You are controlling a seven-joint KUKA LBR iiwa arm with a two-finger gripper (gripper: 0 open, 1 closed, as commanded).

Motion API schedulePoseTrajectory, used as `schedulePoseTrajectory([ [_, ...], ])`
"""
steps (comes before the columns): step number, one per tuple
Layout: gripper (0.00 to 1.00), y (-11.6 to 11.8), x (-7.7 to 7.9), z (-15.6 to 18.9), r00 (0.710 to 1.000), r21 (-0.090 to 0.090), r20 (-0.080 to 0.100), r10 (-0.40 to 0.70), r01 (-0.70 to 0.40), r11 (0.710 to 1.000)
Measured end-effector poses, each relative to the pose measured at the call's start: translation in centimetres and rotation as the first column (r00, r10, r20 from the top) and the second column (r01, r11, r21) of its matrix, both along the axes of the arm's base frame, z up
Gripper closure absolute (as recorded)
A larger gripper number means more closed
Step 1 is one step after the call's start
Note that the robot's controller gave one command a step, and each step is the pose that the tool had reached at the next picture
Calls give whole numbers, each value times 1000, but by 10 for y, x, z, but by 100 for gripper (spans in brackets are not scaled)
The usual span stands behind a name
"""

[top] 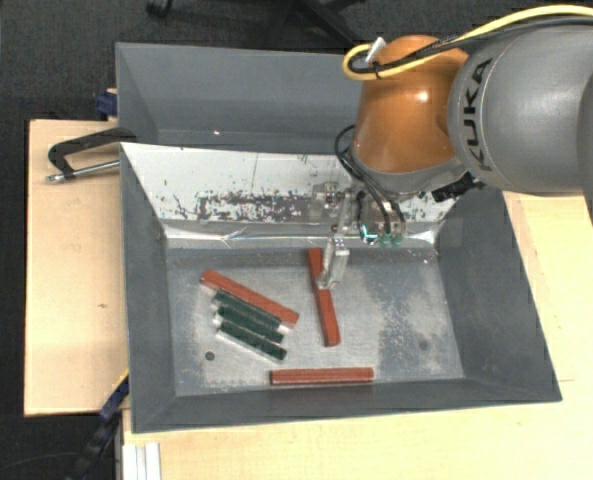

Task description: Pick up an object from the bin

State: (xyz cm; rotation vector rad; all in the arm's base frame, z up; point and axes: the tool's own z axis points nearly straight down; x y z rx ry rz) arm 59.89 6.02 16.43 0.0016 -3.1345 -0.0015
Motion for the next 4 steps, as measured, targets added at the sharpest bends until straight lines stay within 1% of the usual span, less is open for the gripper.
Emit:
schedulePoseTrajectory([
  [1, 0, 0, 2, 5, 1000, 1, 8, -1, 1, 1000],
  [2, 0, -6, 1, -25, 963, -1, 12, 269, -269, 963],
  [3, 0, -26, -10, -24, 747, -4, 12, 665, -665, 747],
  [4, 0, -26, -17, -32, 660, -2, 8, 751, -751, 660],
])
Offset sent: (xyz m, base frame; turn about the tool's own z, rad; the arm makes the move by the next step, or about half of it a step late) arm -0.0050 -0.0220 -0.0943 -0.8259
